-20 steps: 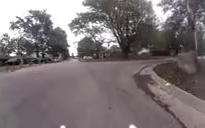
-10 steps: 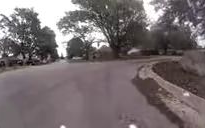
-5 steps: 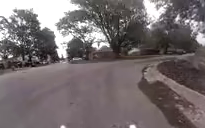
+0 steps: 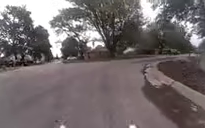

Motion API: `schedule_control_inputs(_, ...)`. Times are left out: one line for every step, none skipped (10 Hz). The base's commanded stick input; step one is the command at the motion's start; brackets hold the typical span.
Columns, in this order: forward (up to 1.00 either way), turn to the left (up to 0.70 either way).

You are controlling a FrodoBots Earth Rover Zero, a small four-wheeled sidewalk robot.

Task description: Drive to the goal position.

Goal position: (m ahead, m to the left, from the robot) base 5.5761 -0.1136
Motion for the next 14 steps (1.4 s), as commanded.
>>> schedule_control_inputs(1.00,0.00)
schedule_control_inputs(1.00,0.00)
schedule_control_inputs(1.00,-0.05)
schedule_control_inputs(1.00,-0.25)
schedule_control_inputs(1.00,-0.40)
schedule_control_inputs(1.00,-0.40)
schedule_control_inputs(1.00,-0.29)
schedule_control_inputs(1.00,-0.02)
schedule_control_inputs(1.00,0.00)
schedule_control_inputs(1.00,0.00)
schedule_control_inputs(1.00,0.00)
schedule_control_inputs(1.00,0.00)
schedule_control_inputs(1.00,-0.14)
schedule_control_inputs(1.00,-0.34)
